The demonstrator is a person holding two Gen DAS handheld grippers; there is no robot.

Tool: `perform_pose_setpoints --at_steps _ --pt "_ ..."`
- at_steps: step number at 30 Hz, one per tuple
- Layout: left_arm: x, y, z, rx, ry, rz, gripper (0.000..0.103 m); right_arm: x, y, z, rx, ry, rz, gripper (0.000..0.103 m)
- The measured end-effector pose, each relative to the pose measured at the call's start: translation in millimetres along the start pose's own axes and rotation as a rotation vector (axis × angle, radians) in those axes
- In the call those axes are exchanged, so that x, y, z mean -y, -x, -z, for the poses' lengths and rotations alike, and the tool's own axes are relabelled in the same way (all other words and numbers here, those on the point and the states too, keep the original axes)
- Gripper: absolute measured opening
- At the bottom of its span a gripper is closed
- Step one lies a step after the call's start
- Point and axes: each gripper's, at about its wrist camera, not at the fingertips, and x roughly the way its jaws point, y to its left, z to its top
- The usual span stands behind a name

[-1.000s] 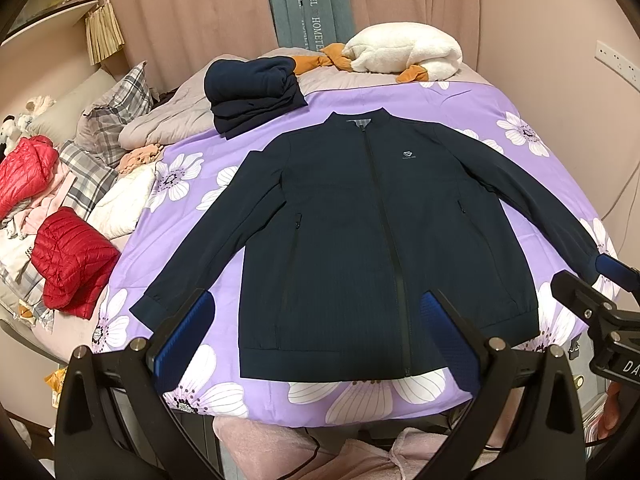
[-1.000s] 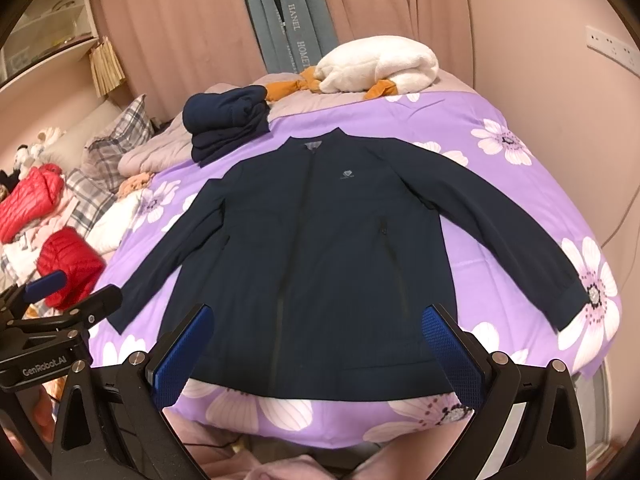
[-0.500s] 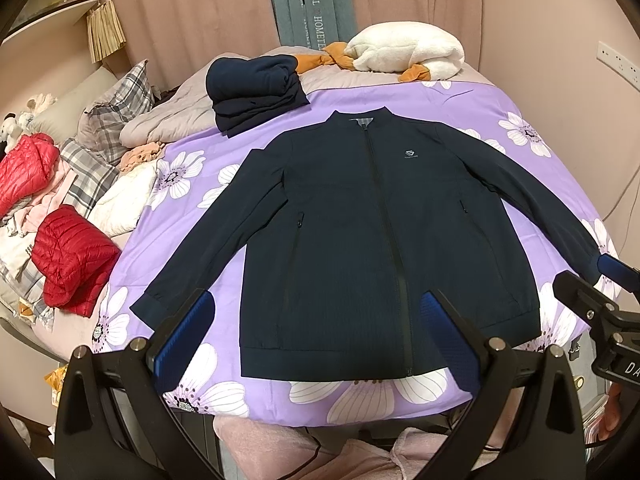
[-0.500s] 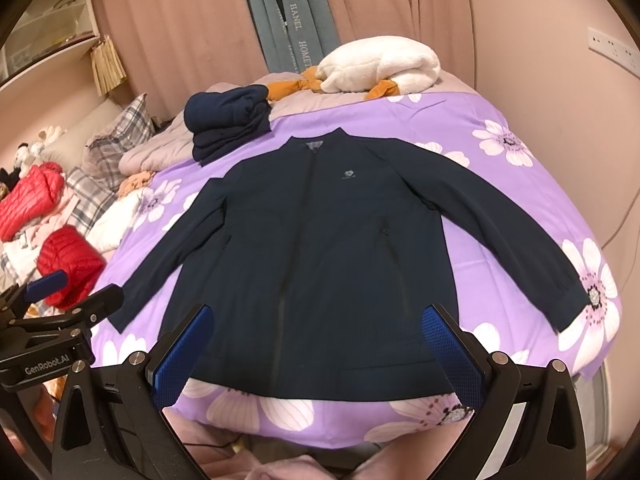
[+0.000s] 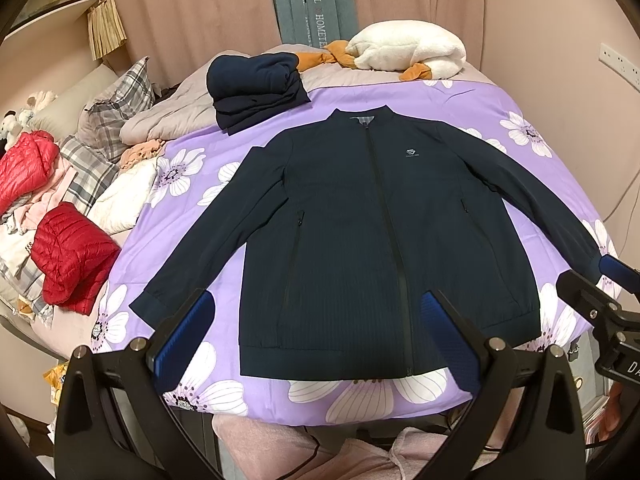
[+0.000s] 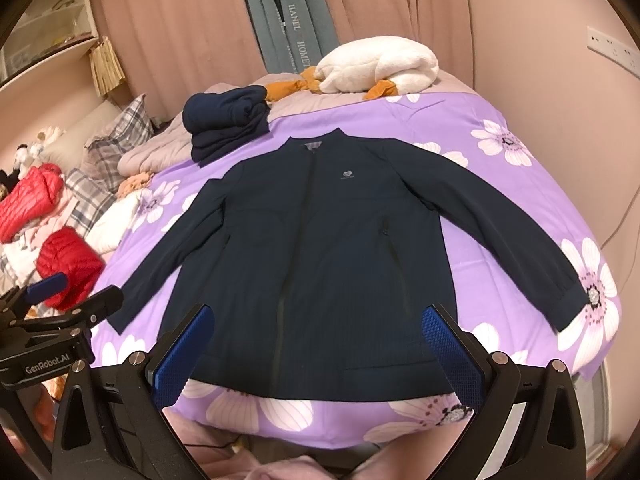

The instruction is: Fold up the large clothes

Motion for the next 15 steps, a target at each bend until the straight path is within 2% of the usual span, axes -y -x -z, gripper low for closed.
perform_pose_setpoints --at_steps 3,5,7,10,12,15 --pt "-0.2 -0.3 0.0 0.004 0.006 0.011 0.103 0.5 0.3 -0.2 0.002 0.0 -0.001 0.103" --pt "-3.4 -3.3 -1.4 -0.002 0.033 0.052 0.103 3.8 1.0 -1.3 0.015 -0.008 -0.01 0.103" --pt "-11.1 -10.4 -2.2 -0.007 0.079 0.094 0.103 13.1 2.2 -3.1 0.057 -0.039 -0.073 0.103" --pt "-22.9 -30.6 -2.2 -0.045 0.147 0.152 0.103 48.1 0.9 -2.9 0.146 -0.188 -0.235 0.103" --pt "-30.1 -44.0 -2.2 -0.069 0.206 0.191 0.103 85.3 -2.3 3.0 0.217 -0.336 -0.313 0.103" --pt "-44.4 -64.2 2.1 -0.096 0.338 0.281 0.103 132.3 -6.0 14.3 0.288 -0.454 -0.346 0.103"
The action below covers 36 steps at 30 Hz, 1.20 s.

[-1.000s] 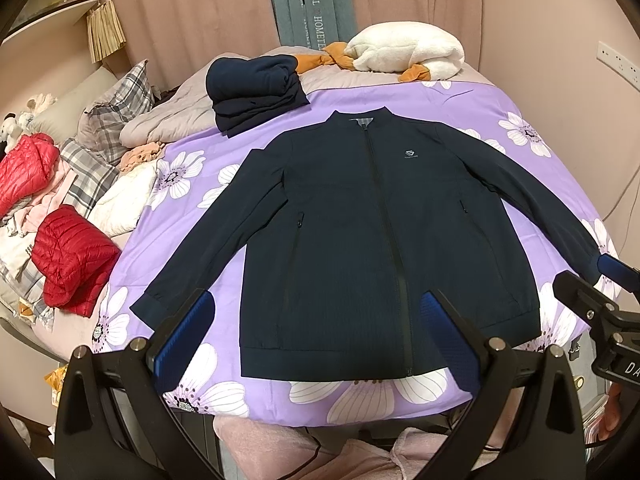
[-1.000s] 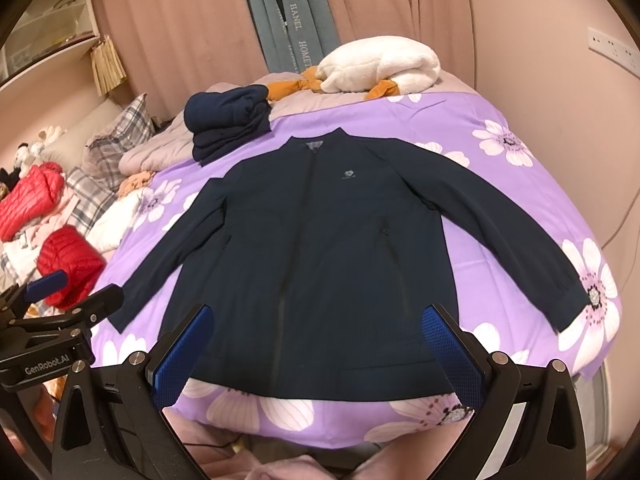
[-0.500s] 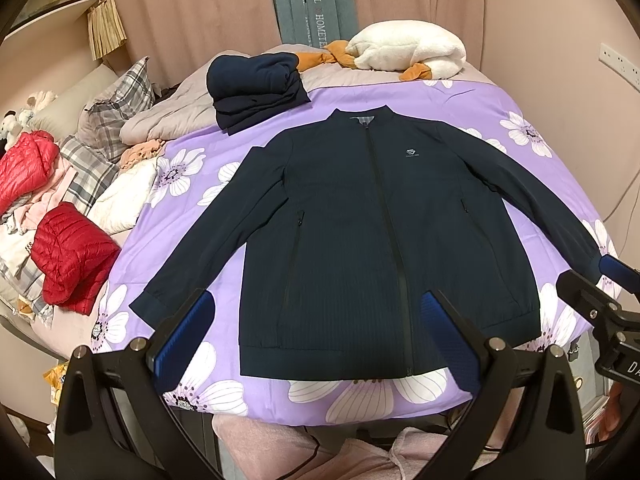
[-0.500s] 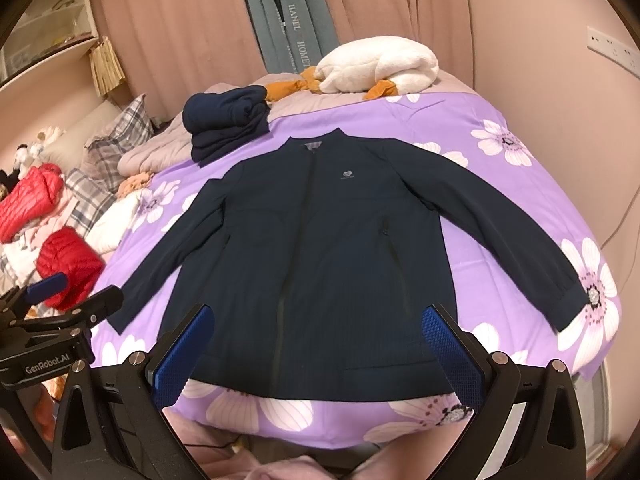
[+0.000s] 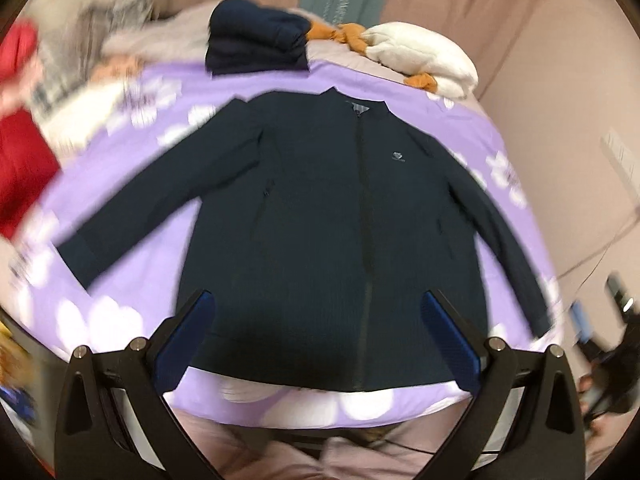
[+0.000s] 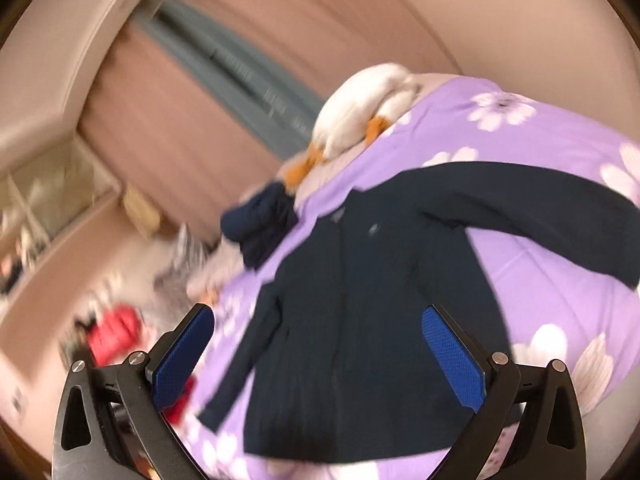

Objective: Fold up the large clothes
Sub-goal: 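Grasp the cuff of the jacket sleeve nearest the right tool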

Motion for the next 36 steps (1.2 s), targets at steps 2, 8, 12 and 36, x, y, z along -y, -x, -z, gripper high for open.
perform_pose_setpoints --at_steps 2,8,12,36 --pt "-15.5 -7.7 -2.8 0.015 0.109 0.101 0.103 28.6 10.2 -6.6 0.055 -0.057 0.011 0.103" --pt "-16.3 -17.1 -11.4 0.097 0.095 0.148 0.103 116.3 48.1 -16.1 0.236 -0.117 0.173 0.103" --pt "-6.7 -34.7 -16.2 0.079 0.068 0.192 0.103 166.0 62.9 -14.6 0.243 -0.178 0.345 0.103" --pt "68.0 -114.0 -28.4 -0.054 -0.11 0.237 0.103 250.6 17.7 -41.3 0.12 -0.173 0.41 0.009"
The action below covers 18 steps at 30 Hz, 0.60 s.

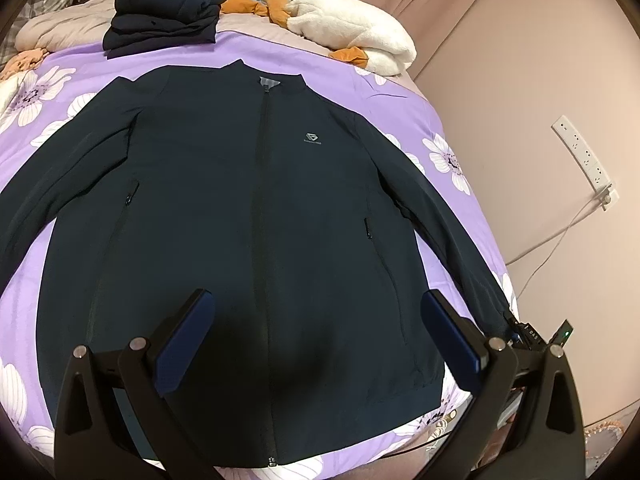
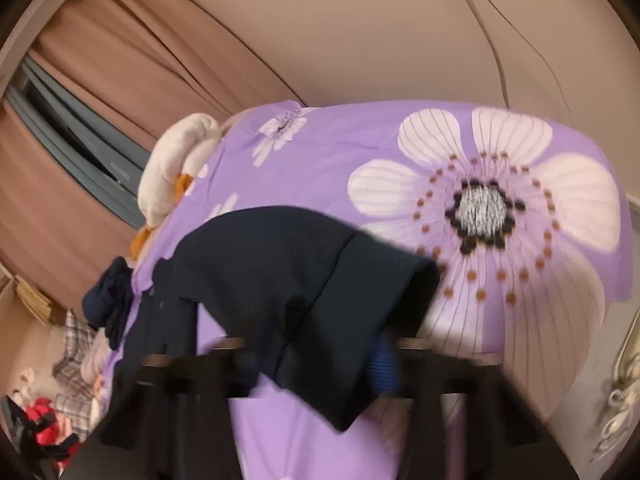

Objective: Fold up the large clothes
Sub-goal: 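Grasp the cuff of the jacket sleeve nearest the right tool, then lift the sleeve with the right tool toward the jacket's zipper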

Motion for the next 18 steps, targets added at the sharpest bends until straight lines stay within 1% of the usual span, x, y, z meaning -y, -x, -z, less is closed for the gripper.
perform_pose_setpoints --at_steps 1,2,3,5,7,8,10,11,12,13,14,15,16,17,18 --pt "1.4 1.0 0.5 0.001 -0.001 -0.002 0.103 1.1 2.3 -4.7 0.019 0.0 0.01 0.008" --pt "2.0 0.1 -0.3 0.002 -0.002 -0.005 0.103 5.1 5.5 -10.3 0.046 -0.02 0.0 0.008" --pt "2.0 -1.0 -1.1 0.002 -0.001 -0.006 0.103 11.5 8.2 -16.6 0.075 -0.057 -0.005 0.008" --pt "2.1 -3.1 -2.6 -0.001 0.001 -0.01 0.103 26.8 6.6 -27.8 0.101 -0.124 0.001 0.008" --pt "2.2 -4.0 -3.0 -0.004 0.002 -0.014 0.103 43.4 -3.7 -36.8 0.09 -0.19 0.019 0.008" --pt "2.4 -3.6 -3.2 -0.005 0.003 -0.015 0.103 46.6 -9.3 -39.3 0.08 -0.192 0.035 0.008" --pt "2.2 -3.1 -3.3 -0.005 0.003 -0.017 0.103 46.5 -19.6 -41.7 0.049 -0.155 0.084 0.008" --pt "2.5 -2.2 -3.0 -0.004 0.003 -0.017 0.103 46.2 -24.6 -41.7 0.027 -0.139 0.121 0.008" --pt "1.8 -0.9 -2.4 -0.001 0.002 -0.017 0.103 47.0 -26.5 -41.9 0.015 -0.138 0.135 0.008" --pt "0.9 0.5 -1.7 -0.001 0.001 -0.02 0.103 48.7 -23.9 -41.5 0.01 -0.144 0.127 0.008" --pt "1.0 1.1 -1.6 0.0 0.0 -0.021 0.103 50.4 -19.3 -41.0 0.005 -0.149 0.124 0.014" --pt "-0.3 2.5 -1.0 0.001 0.001 -0.02 0.103 51.2 -13.3 -40.3 0.001 -0.157 0.121 0.028" --pt "-1.9 4.2 -0.3 0.003 0.004 -0.017 0.103 51.5 -7.2 -39.5 0.004 -0.164 0.115 0.037" --pt "-2.5 5.5 0.1 0.005 0.005 -0.013 0.103 51.6 2.3 -38.1 0.017 -0.168 0.105 0.057" --pt "-3.8 7.2 0.8 0.007 0.006 -0.009 0.103 51.6 11.9 -35.8 0.031 -0.173 0.113 0.07"
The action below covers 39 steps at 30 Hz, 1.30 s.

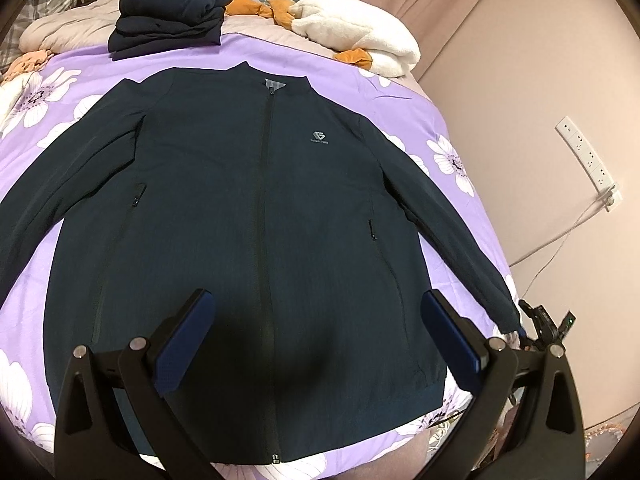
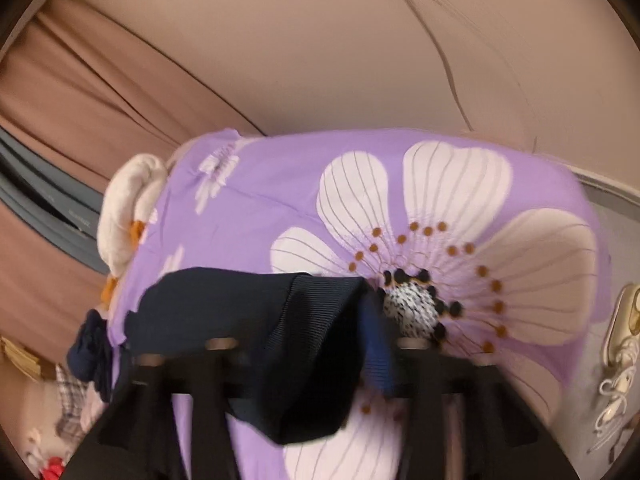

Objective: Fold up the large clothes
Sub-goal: 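Lift the sleeve with the right tool toward the jacket's zipper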

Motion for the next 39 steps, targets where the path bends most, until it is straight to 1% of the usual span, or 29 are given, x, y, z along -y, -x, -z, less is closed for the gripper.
perform_pose_setpoints --at_steps 2,4,7,10,12,17,19,20,21,22,23,24,25,27,29,32,36,39 --pt "-0.4 2.7 0.9 0.004 0.001 0.005 0.103 3.1 12.6 0.3 0.027 -0.012 0.023 0.071" --pt "-0.9 6.4 2.1 0.009 0.001 0.016 0.103 12.0 23.0 3.6 0.009 -0.048 -0.006 0.071" --pt "-1.5 10.2 3.6 0.017 0.0 0.02 0.103 15.7 17.9 8.5 -0.036 -0.09 -0.075 0.071" --pt "-3.4 11.8 4.2 0.015 0.01 0.025 0.103 15.0 10.2 21.4 -0.086 -0.061 -0.101 0.071" --pt "-3.8 13.2 4.8 0.013 0.018 0.028 0.103 11.7 2.3 24.0 -0.097 -0.029 -0.105 0.071" --pt "-3.0 15.3 3.8 0.025 0.02 0.015 0.103 12.1 -19.7 15.2 -0.089 -0.046 -0.189 0.071" --pt "-2.9 12.9 3.1 0.025 0.023 0.01 0.103 8.3 -27.2 11.7 -0.093 -0.014 -0.185 0.07" --pt "-2.9 11.5 3.6 0.023 0.025 0.008 0.103 5.3 -30.6 10.3 -0.092 -0.002 -0.187 0.066" --pt "-2.8 10.0 3.5 0.019 0.026 0.007 0.103 5.3 -32.8 8.9 -0.091 0.007 -0.185 0.057" --pt "-2.7 8.5 3.8 0.014 0.027 0.009 0.103 7.0 -33.0 8.4 -0.091 0.013 -0.18 0.051" --pt "-2.0 5.8 4.2 0.007 0.029 0.012 0.103 8.6 -34.4 8.3 -0.091 0.02 -0.176 0.037" --pt "-1.5 4.6 4.5 0.002 0.027 0.014 0.103 10.0 -35.6 8.4 -0.089 0.021 -0.165 0.026" --pt "-1.4 4.2 5.8 -0.001 0.023 0.014 0.103 10.0 -36.3 9.1 -0.092 0.02 -0.17 0.023" --pt "-2.9 2.4 4.6 -0.006 0.021 0.01 0.103 6.9 -30.0 12.6 -0.075 0.042 -0.176 0.015" --pt "-5.8 1.4 3.4 -0.008 0.03 0.011 0.103 -7.0 -25.9 13.1 -0.055 0.083 -0.156 0.012" --pt "-13.2 3.0 2.0 -0.005 0.051 0.013 0.103 -34.6 -14.2 4.3 -0.034 0.134 -0.109 0.012" --pt "-34.8 9.5 1.0 0.012 0.102 0.019 0.103 -92.6 4.9 -13.9 -0.026 0.22 -0.033 0.012" --pt "-55.5 15.1 -2.6 0.027 0.147 0.002 0.103 -147.0 12.3 -24.0 -0.031 0.262 -0.04 0.011"
